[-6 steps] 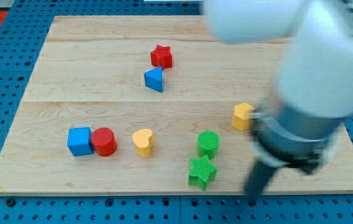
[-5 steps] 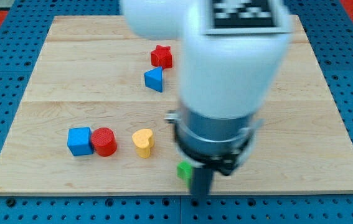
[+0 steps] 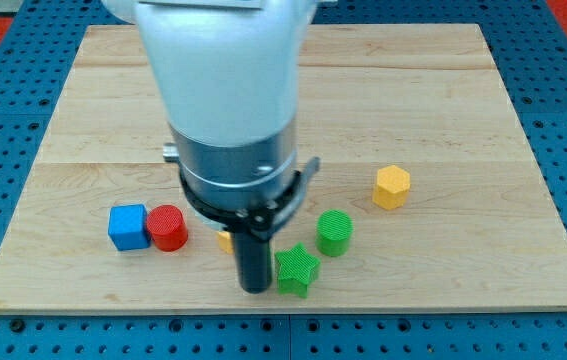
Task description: Slide green star to the yellow hexagon
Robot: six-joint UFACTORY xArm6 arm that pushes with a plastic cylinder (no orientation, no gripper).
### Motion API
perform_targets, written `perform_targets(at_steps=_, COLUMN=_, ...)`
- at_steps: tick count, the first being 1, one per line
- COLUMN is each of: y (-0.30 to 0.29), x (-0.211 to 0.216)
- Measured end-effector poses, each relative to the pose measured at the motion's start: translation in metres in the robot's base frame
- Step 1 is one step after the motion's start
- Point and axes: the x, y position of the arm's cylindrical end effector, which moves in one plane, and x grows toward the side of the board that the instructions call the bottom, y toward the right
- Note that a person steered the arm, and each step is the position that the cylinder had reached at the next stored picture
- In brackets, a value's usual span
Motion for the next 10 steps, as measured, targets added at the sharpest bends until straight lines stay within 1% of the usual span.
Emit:
perform_targets(at_steps=1, y=0.039, x=0.001)
perform_targets(at_steps=2, y=0.067, x=0.001)
perform_targets(at_steps=5, y=0.094, x=-0.001)
perform_targets(at_steps=7, y=0.124, x=-0.036)
perform_targets(at_steps=8, y=0.118, x=-0.041)
perform_targets(at_steps=10, y=0.106, x=-0.075)
